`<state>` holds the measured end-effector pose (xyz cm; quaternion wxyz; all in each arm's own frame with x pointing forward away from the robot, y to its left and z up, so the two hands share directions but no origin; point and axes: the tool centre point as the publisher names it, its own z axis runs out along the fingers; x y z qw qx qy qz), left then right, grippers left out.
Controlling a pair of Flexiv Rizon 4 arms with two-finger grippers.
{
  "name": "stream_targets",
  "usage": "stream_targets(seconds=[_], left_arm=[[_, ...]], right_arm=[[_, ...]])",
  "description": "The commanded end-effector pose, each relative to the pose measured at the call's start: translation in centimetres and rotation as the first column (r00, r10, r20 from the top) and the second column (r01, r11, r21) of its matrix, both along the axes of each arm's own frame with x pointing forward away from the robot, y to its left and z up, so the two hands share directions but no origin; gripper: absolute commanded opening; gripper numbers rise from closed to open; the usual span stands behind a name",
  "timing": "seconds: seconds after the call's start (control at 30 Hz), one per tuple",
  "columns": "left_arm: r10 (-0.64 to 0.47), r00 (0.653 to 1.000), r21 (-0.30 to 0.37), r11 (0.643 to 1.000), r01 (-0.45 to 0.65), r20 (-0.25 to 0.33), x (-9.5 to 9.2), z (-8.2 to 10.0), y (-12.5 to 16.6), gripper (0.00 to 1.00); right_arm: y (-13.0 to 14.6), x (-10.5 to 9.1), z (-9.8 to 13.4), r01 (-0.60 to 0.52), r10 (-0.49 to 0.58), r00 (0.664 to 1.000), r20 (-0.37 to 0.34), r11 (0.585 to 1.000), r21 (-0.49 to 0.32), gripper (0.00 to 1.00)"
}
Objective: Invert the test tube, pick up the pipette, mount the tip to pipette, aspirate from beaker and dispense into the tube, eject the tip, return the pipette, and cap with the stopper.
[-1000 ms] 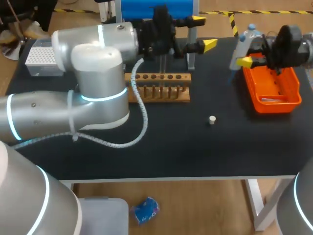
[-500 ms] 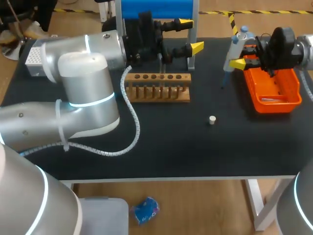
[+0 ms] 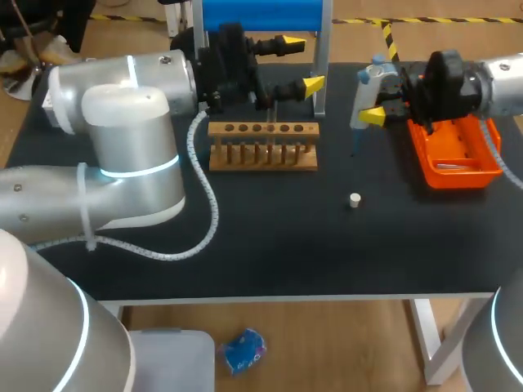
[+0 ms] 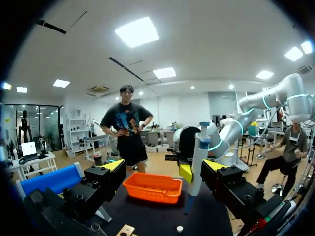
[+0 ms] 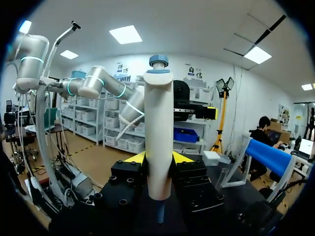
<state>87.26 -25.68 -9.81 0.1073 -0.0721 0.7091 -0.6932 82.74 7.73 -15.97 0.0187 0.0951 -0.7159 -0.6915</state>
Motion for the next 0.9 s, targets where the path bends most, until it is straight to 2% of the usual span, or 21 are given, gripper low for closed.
stream_targets(seconds=[0.03,0.1,0.37,0.57,0.9], left_arm=[[-0.028,0.999,0.046,0.998,0.03,-0.026,-0.7,-0.3,2.3,1.0],[-0.039,0.998,0.042,0.998,0.04,-0.047,-0.8,-0.6,2.5,1.0],[-0.053,0.998,0.016,0.998,0.053,-0.044,-1.2,-1.6,2.6,1.0],[-0.035,0.999,0.001,0.999,0.035,-0.024,-1.5,-1.8,2.6,1.0],[-0.036,0.998,0.002,0.999,0.036,-0.046,-1.7,-2.8,2.3,1.0]], right_arm=[[2.9,0.3,-0.8,-0.02,0.02,1.0,-0.008,1.0,0.013,0.0],[4.0,0.2,-0.9,-0.033,0.033,0.999,-0.016,0.999,0.025,0.0],[6.9,0.1,-1.5,-0.053,0.055,0.998,-0.028,0.997,0.057,0.0],[7.4,0.5,-1.4,-0.044,0.046,0.999,-0.027,0.997,0.066,0.0],[8.4,1.4,-0.8,-0.051,0.052,0.999,-0.011,0.996,0.069,0.0]])
